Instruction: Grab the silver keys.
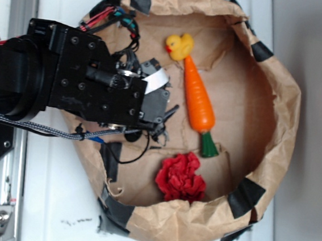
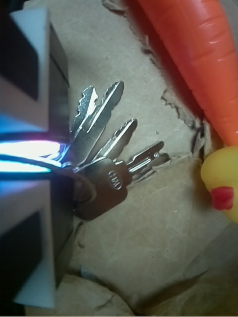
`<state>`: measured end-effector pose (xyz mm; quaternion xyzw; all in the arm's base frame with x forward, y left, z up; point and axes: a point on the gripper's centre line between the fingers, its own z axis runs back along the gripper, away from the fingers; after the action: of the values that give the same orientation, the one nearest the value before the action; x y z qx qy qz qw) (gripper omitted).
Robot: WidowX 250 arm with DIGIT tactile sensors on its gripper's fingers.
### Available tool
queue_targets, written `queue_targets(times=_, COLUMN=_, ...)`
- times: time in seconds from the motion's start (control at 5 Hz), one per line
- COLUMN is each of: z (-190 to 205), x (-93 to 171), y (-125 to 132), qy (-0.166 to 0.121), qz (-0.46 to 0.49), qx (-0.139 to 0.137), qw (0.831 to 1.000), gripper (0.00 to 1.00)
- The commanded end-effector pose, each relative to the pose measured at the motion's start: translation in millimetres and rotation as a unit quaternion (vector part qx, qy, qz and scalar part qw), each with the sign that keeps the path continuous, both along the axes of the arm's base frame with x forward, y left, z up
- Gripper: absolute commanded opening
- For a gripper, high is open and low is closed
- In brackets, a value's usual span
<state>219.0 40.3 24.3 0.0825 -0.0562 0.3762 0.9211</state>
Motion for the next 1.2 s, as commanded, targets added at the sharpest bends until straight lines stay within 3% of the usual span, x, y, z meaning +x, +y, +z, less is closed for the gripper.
queue_targets(times=0.0, z=20, x=-8, y=14, qy=-0.022, qz=0.007, qx=-0.005, qw=1.000, gripper=0.00)
queue_targets(times=0.2, z=36, x=-4, y=16, qy=0.001, qz=0.012, qx=-0.011, qw=1.000, gripper=0.00)
queue_targets(times=0.4, z=83, x=19, y=7, qy=0.095, qz=0.059, qx=-0.075, qw=0.991, gripper=0.00)
queue_targets(times=0.6, z=135, x=33, y=11, qy=-0.020, qz=0.011, qx=-0.172, qw=0.985, gripper=0.00)
queue_targets(times=0.8, z=164, x=21, y=6, qy=-0.085, qz=-0.035, qx=-0.151, qw=0.984, gripper=0.00)
queue_targets(times=1.0, z=156, x=25, y=5, qy=-0.082, qz=-0.038, qx=-0.138, qw=0.986, gripper=0.00)
